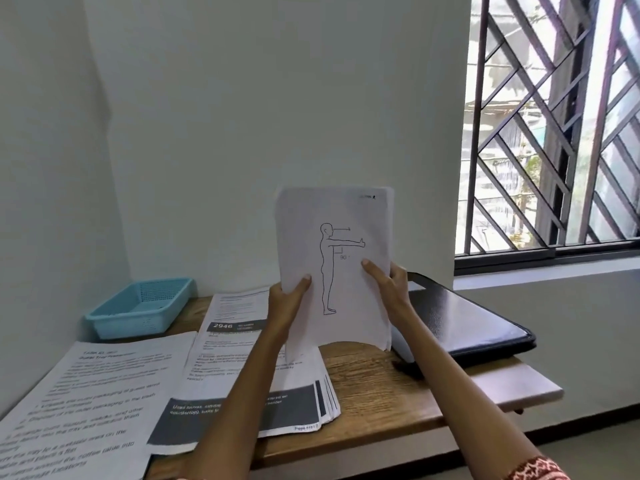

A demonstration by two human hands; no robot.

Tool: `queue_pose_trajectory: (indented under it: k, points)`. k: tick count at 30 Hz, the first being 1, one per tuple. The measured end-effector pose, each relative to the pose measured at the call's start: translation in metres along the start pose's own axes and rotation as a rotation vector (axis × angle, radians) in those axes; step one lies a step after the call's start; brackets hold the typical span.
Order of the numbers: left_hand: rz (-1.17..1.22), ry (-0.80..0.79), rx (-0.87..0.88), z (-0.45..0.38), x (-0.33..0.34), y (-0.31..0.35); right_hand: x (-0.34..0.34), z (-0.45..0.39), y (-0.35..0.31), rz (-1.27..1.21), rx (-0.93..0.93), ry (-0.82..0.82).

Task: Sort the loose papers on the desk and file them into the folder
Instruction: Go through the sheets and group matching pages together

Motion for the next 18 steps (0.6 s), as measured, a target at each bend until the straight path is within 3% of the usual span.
queue_pose_trajectory:
  k: [5,10,15,18]
  points:
    - [0.061,-0.001,0.032,-0.006,0.003,0.015,0.002,-0.008,-0.014,-0.003,-0.022,0.018]
    - [-0.035,-0.037,-0.074,0.015,0.006,-0.043,0.0,0.014,0.047,0.247,0.129,0.011]
    - [0.032,-0.097,-0.116,-0.008,0.033,-0.037,-0.039,0.001,0.006,0.375,-0.031,0.344]
    - [0.107,-0.203,-0.252,-0.018,0.077,-0.034,-0.059,-0.017,-0.017,0.622,-0.106,0.386]
Point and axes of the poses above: each hand's wrist, its own z-axis away from the middle knuckle, its own x-axis out of the palm, y = z × x, the point moved 9 cm from there along -z, towards the middle knuckle
